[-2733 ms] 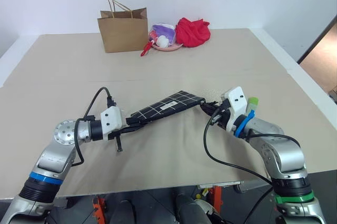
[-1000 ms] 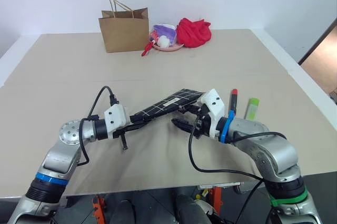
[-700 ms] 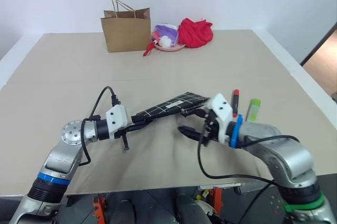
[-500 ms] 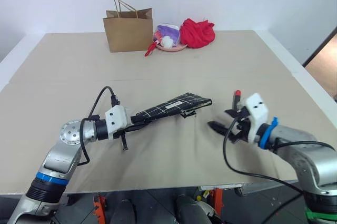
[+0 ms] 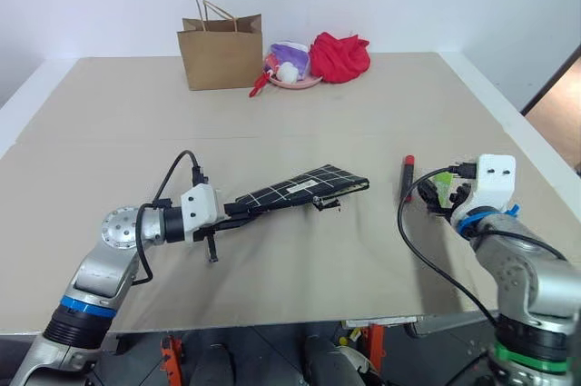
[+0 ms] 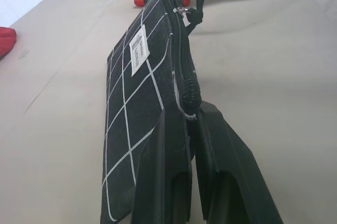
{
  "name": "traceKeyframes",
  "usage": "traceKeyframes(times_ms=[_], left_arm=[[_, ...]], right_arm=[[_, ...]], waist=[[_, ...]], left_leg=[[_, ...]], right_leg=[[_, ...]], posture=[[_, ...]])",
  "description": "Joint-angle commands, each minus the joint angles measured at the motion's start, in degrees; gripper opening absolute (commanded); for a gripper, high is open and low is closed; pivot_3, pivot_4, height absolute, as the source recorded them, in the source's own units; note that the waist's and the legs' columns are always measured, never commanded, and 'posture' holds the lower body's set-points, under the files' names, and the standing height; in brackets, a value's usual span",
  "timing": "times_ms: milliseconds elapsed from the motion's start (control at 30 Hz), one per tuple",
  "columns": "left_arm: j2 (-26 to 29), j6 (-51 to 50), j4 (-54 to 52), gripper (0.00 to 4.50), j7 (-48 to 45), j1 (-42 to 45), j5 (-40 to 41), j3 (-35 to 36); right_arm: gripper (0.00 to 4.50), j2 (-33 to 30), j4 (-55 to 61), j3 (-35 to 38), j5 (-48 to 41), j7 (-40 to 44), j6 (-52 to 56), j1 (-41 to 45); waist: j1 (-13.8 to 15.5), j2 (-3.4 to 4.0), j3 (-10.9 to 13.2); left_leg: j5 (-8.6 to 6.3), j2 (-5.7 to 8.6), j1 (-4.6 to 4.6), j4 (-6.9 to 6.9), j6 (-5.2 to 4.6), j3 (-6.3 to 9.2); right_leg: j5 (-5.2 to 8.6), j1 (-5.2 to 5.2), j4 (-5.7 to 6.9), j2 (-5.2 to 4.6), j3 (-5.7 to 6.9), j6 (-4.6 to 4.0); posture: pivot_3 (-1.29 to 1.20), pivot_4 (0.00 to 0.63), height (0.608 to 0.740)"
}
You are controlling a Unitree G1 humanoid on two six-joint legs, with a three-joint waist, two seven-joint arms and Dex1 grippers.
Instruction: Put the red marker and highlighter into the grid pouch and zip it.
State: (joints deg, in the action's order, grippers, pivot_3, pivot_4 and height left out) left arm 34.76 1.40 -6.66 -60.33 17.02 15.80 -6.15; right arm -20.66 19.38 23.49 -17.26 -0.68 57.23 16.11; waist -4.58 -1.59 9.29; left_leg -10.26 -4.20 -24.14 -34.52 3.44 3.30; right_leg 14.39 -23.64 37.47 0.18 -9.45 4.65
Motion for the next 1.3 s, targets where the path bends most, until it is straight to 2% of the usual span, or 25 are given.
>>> traceKeyframes(times_ms=[33,367,467,567,633,667,900,1067,1100,1167,1233,1300], left_arm=[[0.22,1.01,-0.38,0.00,-0.07,1.22,0.75,1.48],[0.01,0.70,-0.69,0.00,0.17,1.08,0.88,1.43],[-0.17,0.07,-0.79,0.00,0.55,1.23,1.20,1.62],[-0.14,-0.26,-0.90,0.00,0.77,1.37,1.43,1.65],[-0.05,-0.40,-0.97,0.00,0.87,1.37,1.52,1.68],[0.00,-0.45,-1.01,0.00,0.89,1.39,1.54,1.70],[0.30,-0.66,-0.94,0.00,0.63,2.10,1.65,1.52],[0.66,-0.76,-0.73,0.00,-0.25,2.37,1.75,1.34],[0.70,-0.85,-0.60,0.00,-0.48,2.49,1.81,1.34],[0.91,-1.17,-0.13,0.00,-1.53,2.78,2.14,1.18],[1.04,-1.33,0.15,0.00,-2.30,2.93,2.33,1.06],[1.11,-1.26,0.67,0.00,-3.23,3.30,2.45,0.81]], right_arm=[[4.48,2.36,-0.11,2.82,0.36,-3.10,-1.34,2.01],[4.48,7.33,-3.51,2.20,3.45,-7.26,-5.38,0.80],[3.70,7.78,-4.28,-0.57,6.42,-8.47,-7.38,-1.31],[2.12,7.44,-4.71,-3.01,9.11,-9.29,-8.63,-3.26],[1.28,7.68,-5.07,-3.81,10.12,-9.77,-9.64,-4.25],[1.07,8.02,-5.24,-3.77,10.28,-9.93,-9.97,-4.47],[1.09,7.67,-6.01,-1.74,9.92,-9.33,-10.13,-5.24],[1.09,4.36,-4.01,0.10,7.67,-5.02,-9.26,-5.40],[1.09,2.69,-3.00,0.26,6.88,-2.98,-8.99,-5.50],[1.09,-6.62,0.60,-1.98,6.91,5.84,-10.62,-7.45],[1.09,-12.63,2.91,-3.01,5.88,11.73,-11.38,-8.99],[1.09,-19.45,5.50,-4.29,5.76,18.51,-14.70,-11.40]], waist=[[0.00,0.05,0.02],[-0.04,0.12,0.04],[-0.03,0.14,0.03],[-0.04,0.14,0.02],[0.03,0.13,0.01],[0.11,0.13,0.01],[0.27,0.07,-0.03],[0.36,0.08,-0.03],[0.36,0.08,-0.02],[0.46,0.18,0.04],[0.39,0.54,0.18],[0.07,0.60,0.18]], left_leg=[[0.00,0.00,0.00,0.00,0.00,0.00],[0.00,0.00,-0.01,0.04,0.00,0.00],[0.00,0.00,-0.01,0.06,0.00,0.00],[0.00,0.00,0.01,0.06,0.00,0.00],[0.00,0.00,0.03,0.06,0.00,0.02],[0.00,0.00,0.04,0.05,0.00,0.04],[0.00,0.00,0.07,0.01,0.00,0.10],[0.00,0.02,0.06,0.01,0.00,0.11],[0.00,0.02,0.06,0.01,0.00,0.10],[0.00,0.06,0.04,0.01,0.00,0.10],[0.00,0.24,0.01,0.01,0.00,0.09],[0.00,0.37,0.05,0.02,-0.01,0.07]], right_leg=[[0.00,0.00,0.00,0.00,0.00,0.00],[0.02,0.00,0.00,0.00,0.00,0.00],[0.04,-0.01,0.00,0.00,0.00,-0.01],[0.04,0.01,0.00,0.00,0.01,-0.01],[0.05,0.04,0.00,0.00,0.02,-0.04],[0.12,0.08,0.00,-0.01,0.05,-0.15],[0.18,0.19,-0.01,-0.02,0.13,-0.23],[0.21,0.21,-0.02,-0.05,0.14,-0.23],[0.21,0.21,-0.02,-0.05,0.14,-0.23],[0.23,0.20,-0.03,-0.09,0.14,-0.21],[0.32,0.19,-0.03,-0.28,0.13,-0.12],[0.35,0.20,-0.03,-0.42,0.10,0.04]], posture=[[0.00,0.150,0.740],[0.00,0.150,0.740],[0.00,0.150,0.740],[0.00,0.150,0.740],[0.00,0.150,0.740],[0.00,0.150,0.740],[0.00,0.150,0.740],[0.00,0.150,0.740],[0.00,0.150,0.740],[0.00,0.150,0.740],[0.00,0.150,0.740],[0.00,0.150,0.740]])
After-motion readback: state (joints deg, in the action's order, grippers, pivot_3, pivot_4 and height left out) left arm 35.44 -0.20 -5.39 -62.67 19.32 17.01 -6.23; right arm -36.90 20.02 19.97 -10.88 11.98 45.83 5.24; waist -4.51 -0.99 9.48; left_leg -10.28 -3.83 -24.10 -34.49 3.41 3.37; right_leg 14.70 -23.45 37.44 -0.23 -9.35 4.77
